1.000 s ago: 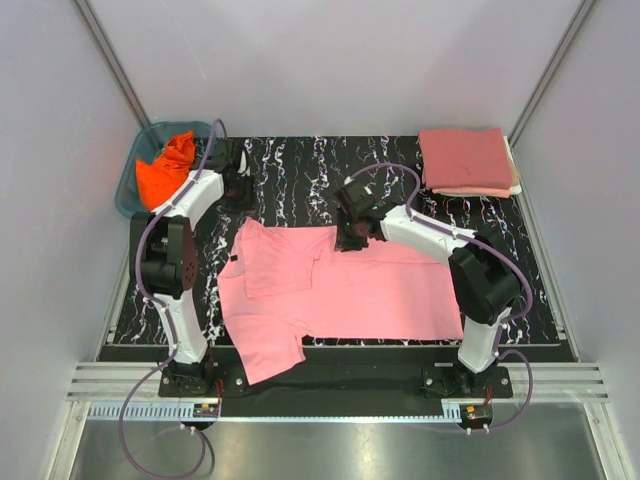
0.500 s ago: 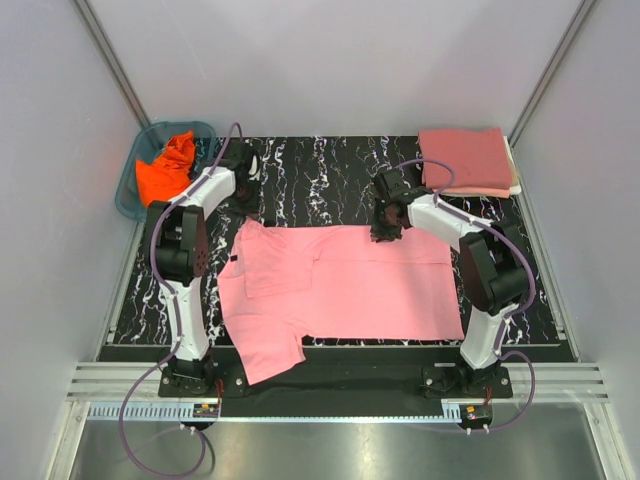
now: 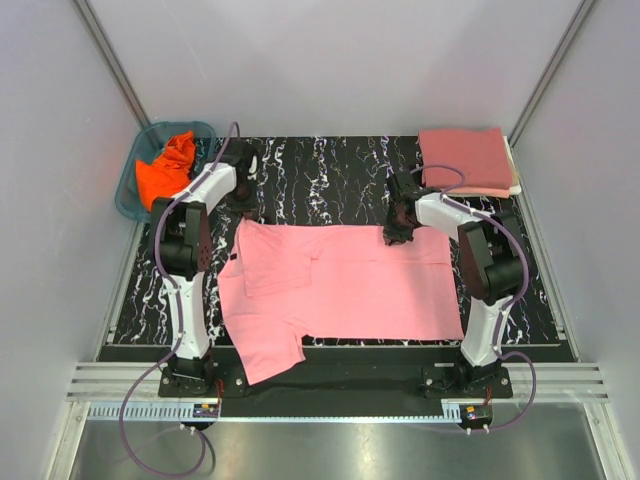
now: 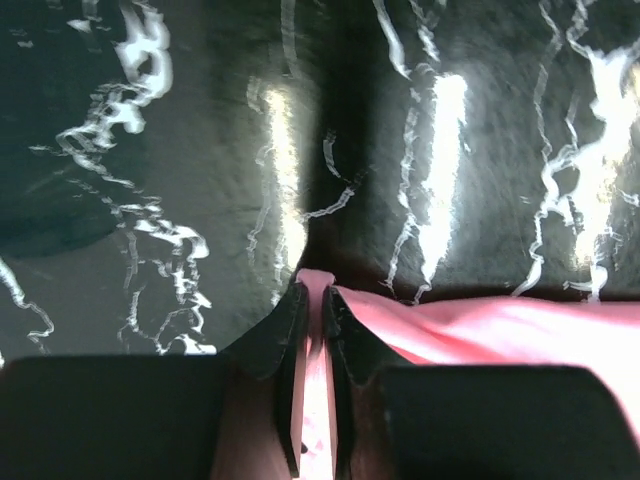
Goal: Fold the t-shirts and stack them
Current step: Fold the tshirt
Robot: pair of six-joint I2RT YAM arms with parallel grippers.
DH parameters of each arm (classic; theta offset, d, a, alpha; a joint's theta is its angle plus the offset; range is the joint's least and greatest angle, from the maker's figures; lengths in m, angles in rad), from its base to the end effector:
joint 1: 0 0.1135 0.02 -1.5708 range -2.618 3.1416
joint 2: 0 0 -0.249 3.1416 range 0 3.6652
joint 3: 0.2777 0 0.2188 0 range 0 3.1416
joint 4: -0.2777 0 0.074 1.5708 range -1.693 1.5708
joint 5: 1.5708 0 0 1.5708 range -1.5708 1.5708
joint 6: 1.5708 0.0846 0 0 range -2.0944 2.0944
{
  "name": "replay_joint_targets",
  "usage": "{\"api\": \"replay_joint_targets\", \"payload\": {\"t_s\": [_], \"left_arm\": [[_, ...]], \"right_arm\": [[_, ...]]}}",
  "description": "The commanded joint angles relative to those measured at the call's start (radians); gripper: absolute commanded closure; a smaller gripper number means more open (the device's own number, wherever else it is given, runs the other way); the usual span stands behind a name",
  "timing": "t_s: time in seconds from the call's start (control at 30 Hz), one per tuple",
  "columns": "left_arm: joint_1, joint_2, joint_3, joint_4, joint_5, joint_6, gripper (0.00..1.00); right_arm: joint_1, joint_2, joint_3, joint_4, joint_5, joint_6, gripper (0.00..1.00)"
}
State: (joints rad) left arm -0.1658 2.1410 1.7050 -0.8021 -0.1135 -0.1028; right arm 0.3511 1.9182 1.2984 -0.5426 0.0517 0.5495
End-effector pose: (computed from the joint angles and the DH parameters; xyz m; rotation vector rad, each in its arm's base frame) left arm 0.4179 -0.0602 0.1392 0.0614 2.7950 0.0945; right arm 0.3525 0.1245 0.1288 0.2866 2.7310 0.1836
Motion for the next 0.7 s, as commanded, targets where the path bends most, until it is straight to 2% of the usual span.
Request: {"api": "replay_joint_targets", "payload": {"t_s": [0.0, 0.13, 0.27, 0.37, 0.67], "left_arm": [[0.047, 0.017, 0.091, -0.025, -0.057, -0.095, 0.86], [0.083, 0.054, 0.131, -0.055, -0.025, -0.139, 0.84], [0.106, 0.048, 0.136, -0.055, 0.061, -0.163, 0.77], [0.112, 0.046, 0.145, -0.057, 0.064, -0.164, 0.71], [0.121, 0.054, 0.157, -0.057, 0.038, -0.158, 0.74]], "right_arm": [[-0.026, 0.041, -0.031, 0.003, 0.034, 0.004, 0.84], [-0.041, 0.058, -0.045, 0.01, 0.037, 0.004, 0.84], [-0.05, 0.042, -0.053, 0.009, 0.053, 0.018, 0.85], [-0.067, 0.038, -0.06, 0.006, 0.057, 0.017, 0.85], [-0.095, 0.031, -0.064, 0.004, 0.047, -0.005, 0.85]]}}
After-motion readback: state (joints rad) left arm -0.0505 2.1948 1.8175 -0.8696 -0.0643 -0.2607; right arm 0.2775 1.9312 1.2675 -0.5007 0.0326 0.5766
